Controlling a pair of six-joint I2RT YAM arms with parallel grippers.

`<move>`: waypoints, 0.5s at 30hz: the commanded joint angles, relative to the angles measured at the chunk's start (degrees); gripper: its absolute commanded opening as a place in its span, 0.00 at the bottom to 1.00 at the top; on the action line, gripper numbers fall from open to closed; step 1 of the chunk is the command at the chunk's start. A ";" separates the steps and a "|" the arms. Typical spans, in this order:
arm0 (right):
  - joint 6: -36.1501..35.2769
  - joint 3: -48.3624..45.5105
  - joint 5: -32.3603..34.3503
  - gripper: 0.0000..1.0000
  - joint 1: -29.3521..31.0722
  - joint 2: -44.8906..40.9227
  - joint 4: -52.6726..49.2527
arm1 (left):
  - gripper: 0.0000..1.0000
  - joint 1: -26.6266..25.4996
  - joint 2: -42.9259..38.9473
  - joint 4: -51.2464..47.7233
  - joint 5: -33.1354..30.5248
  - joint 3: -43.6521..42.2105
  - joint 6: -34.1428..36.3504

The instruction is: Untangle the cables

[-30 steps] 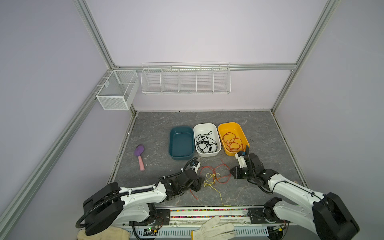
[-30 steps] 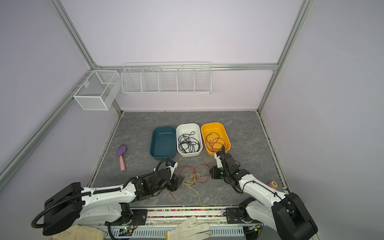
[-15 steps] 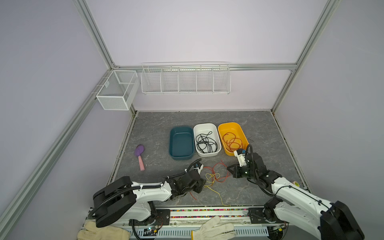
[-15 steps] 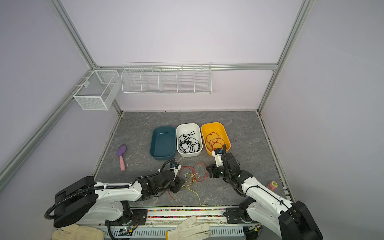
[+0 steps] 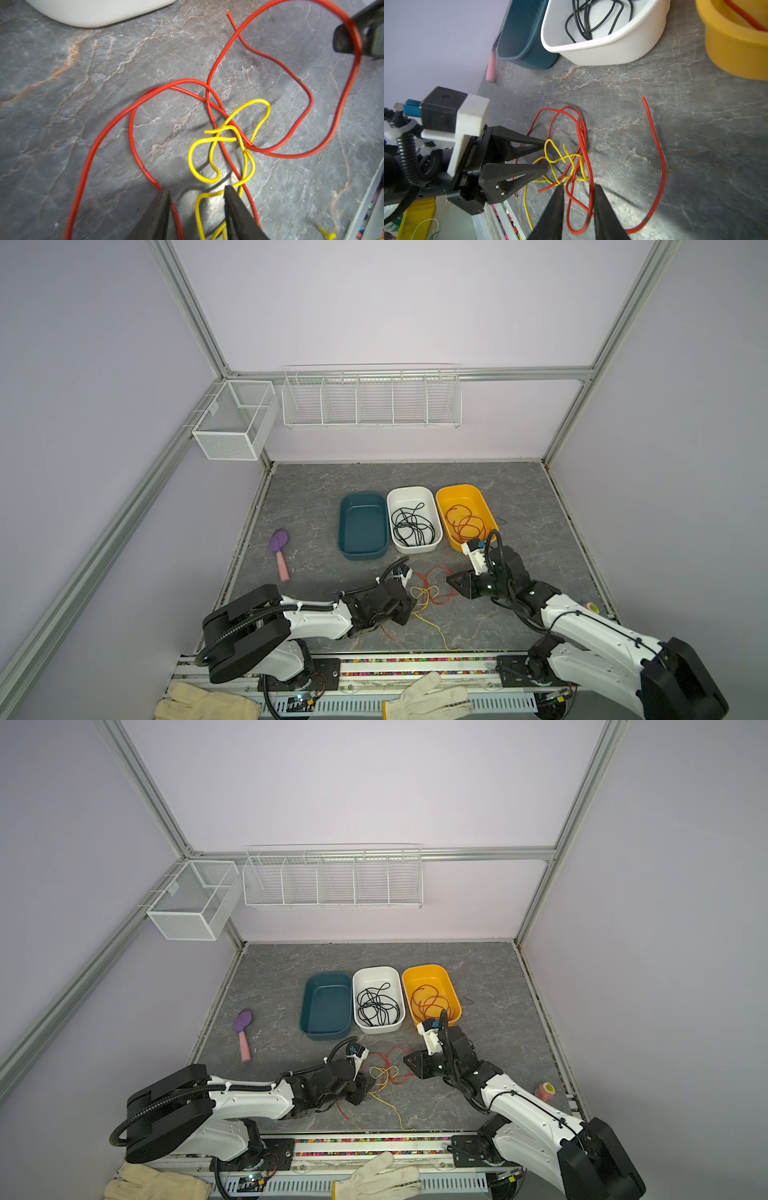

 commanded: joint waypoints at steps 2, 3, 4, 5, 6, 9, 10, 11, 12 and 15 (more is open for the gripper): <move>-0.81 -0.45 -1.40 0.22 1.03 0.62 1.84 | 0.42 -0.41 1.54 0.52 0.87 1.28 -0.53; -0.93 -0.32 -1.41 0.19 1.11 0.71 1.84 | 0.42 -0.45 1.56 0.50 0.84 1.25 -0.52; -1.12 -0.32 -1.31 0.15 1.15 0.81 1.69 | 0.41 -0.44 1.65 0.50 0.85 1.32 -0.48; -1.30 -0.22 -1.23 0.11 1.25 0.75 1.58 | 0.41 -0.45 1.65 0.51 0.86 1.31 -0.44; -1.41 -0.23 -1.18 0.07 1.19 0.51 1.42 | 0.41 -0.46 1.72 0.50 0.81 1.26 -0.45; -1.52 -0.39 1.35 0.06 1.31 -1.90 0.05 | 0.40 -0.47 1.94 0.56 1.08 1.22 -0.52; -1.65 -0.25 2.22 0.06 1.37 -3.22 -0.94 | 0.40 -0.44 1.92 -1.64 1.34 2.17 -0.54; -1.79 -0.16 2.53 0.06 1.30 -4.39 -1.57 | 0.39 -0.60 2.24 -2.65 1.61 2.75 -0.39; -1.64 0.19 2.94 0.06 1.35 -5.41 -2.41 | 0.38 -0.59 2.62 -3.06 1.90 3.09 -0.26; -1.48 2.58 3.56 0.06 1.33 -9.46 -6.50 | 0.37 -0.72 3.29 -2.66 2.29 3.08 -0.59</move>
